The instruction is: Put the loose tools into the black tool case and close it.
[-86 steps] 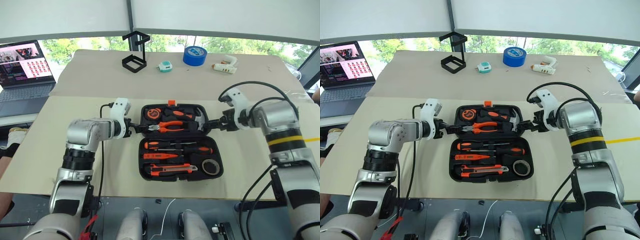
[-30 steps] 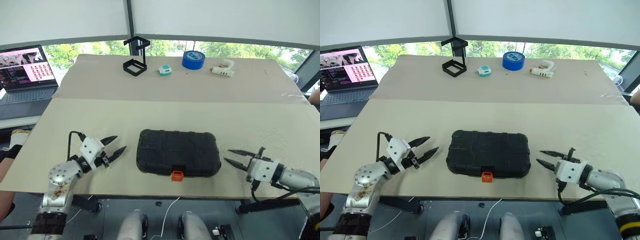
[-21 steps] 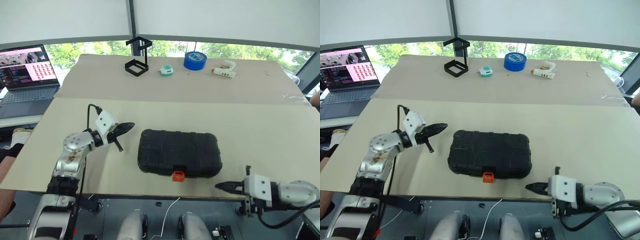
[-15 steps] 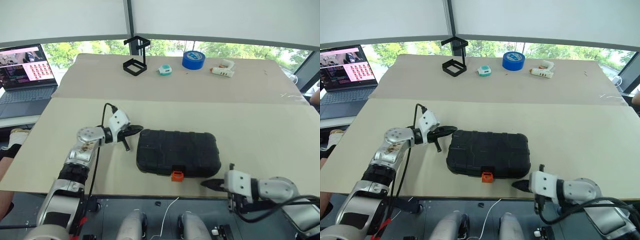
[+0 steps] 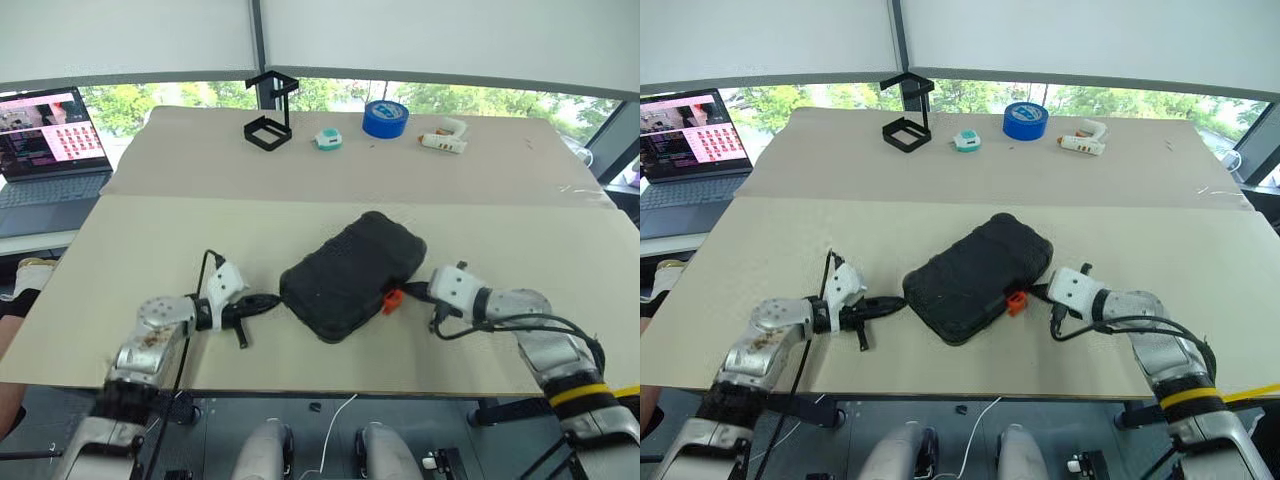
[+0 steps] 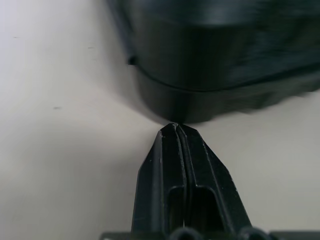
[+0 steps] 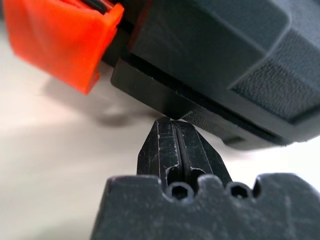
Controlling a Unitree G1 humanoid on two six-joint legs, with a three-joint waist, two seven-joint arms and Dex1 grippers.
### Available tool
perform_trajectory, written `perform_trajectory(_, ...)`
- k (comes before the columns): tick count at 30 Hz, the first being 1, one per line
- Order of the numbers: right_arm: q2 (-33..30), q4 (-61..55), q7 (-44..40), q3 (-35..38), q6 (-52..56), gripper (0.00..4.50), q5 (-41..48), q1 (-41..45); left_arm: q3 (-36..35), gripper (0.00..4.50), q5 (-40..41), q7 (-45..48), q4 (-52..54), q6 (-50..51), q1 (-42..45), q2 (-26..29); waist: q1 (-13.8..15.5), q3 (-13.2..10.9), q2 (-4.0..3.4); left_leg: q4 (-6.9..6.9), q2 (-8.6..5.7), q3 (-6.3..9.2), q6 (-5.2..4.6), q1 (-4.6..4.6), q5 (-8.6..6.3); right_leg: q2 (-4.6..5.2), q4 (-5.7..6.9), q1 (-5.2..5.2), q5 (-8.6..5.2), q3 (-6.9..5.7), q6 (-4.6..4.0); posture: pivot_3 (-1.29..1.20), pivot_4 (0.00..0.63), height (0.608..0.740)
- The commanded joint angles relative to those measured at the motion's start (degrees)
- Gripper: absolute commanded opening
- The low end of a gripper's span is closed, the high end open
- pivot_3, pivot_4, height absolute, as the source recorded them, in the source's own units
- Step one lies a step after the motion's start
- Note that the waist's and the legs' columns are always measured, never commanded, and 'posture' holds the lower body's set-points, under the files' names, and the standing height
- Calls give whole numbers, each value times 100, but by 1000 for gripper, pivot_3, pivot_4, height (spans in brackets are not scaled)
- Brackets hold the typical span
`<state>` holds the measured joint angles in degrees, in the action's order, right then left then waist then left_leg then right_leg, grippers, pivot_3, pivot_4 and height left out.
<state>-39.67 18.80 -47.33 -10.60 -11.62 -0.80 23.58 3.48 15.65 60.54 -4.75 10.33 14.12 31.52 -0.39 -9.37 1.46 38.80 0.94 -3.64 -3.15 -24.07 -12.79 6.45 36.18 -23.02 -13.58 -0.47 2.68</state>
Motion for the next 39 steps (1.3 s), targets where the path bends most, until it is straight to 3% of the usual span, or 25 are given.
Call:
perform_trajectory(1,14,189,-23,182,-312,0,36,158,-355,84,225,-99,627,118,-85,226,11,0,0,2,0,2,3,-11,3,0,3,-11,2,-1,-1,0,150,740)
perform_trajectory(6,-147,-2,-264,338,-236,0,223,-258,-523,84,850,915,940,944,-138,1201,-15,0,-2,-2,2,4,4,-12,4,-4,2,-12,2,-6,-3,0,150,740)
perform_trajectory(8,-180,-244,-310,428,-85,0,342,-495,-468,84,1199,1067,1123,1345,127,1275,16,0,-4,-5,1,8,4,-13,3,-3,-2,-10,0,-10,-3,0,150,740)
perform_trajectory(14,-174,-1158,-402,607,594,0,683,-1212,146,84,1164,475,940,1766,1672,166,152,1,-2,18,-9,15,0,-12,4,-3,-7,14,4,-19,6,0,150,740)
perform_trajectory(22,-62,-2179,-352,571,1460,0,920,-1788,1380,84,-275,-168,-672,912,2715,-1120,62,3,-4,8,-11,12,-1,-12,3,-31,-6,4,2,-7,6,0,150,740)
perform_trajectory(26,84,-2358,-190,633,1657,0,946,-1827,1637,84,-783,-438,-1222,615,2850,-1332,61,5,-6,9,-8,13,-1,-10,3,-35,-6,5,2,-6,5,0,150,740)
perform_trajectory(39,319,-2644,-114,760,1740,0,1046,-1894,1649,84,-940,-504,-1261,729,2586,-1388,88,12,-16,9,-5,15,-1,0,3,-32,-5,13,2,-3,5,0,150,740)
